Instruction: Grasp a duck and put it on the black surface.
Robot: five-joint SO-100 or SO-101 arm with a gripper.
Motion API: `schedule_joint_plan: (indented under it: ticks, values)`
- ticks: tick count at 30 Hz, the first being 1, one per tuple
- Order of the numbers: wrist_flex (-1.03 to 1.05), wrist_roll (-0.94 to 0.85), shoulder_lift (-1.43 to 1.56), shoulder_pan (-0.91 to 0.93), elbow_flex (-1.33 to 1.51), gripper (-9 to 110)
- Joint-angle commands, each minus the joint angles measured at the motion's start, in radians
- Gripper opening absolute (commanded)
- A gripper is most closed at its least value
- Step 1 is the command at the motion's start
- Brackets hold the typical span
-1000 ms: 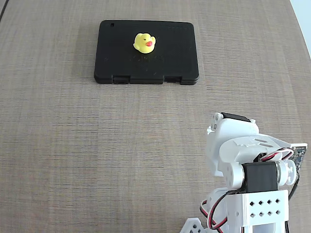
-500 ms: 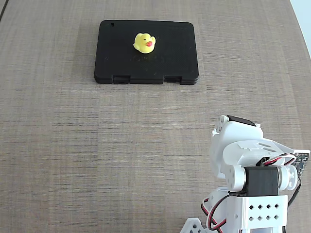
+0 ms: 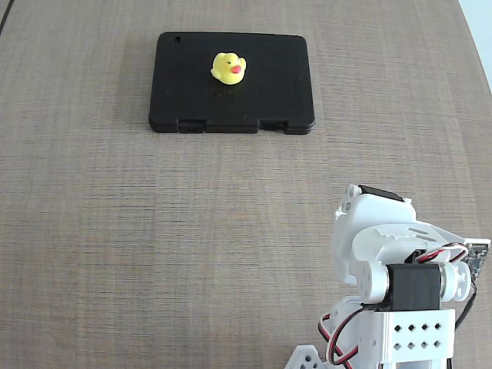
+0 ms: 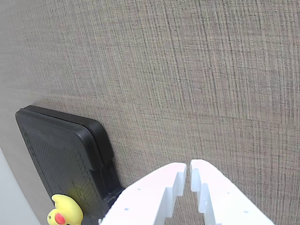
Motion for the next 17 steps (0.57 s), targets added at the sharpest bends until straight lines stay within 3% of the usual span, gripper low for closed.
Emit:
schedule_joint_plan:
  ticks: [1, 17]
  values:
    - [0.003, 0.000, 0.063, 0.006, -0.017, 0]
    - [-0.003, 0.000, 0.063, 0.003, -0.014, 0]
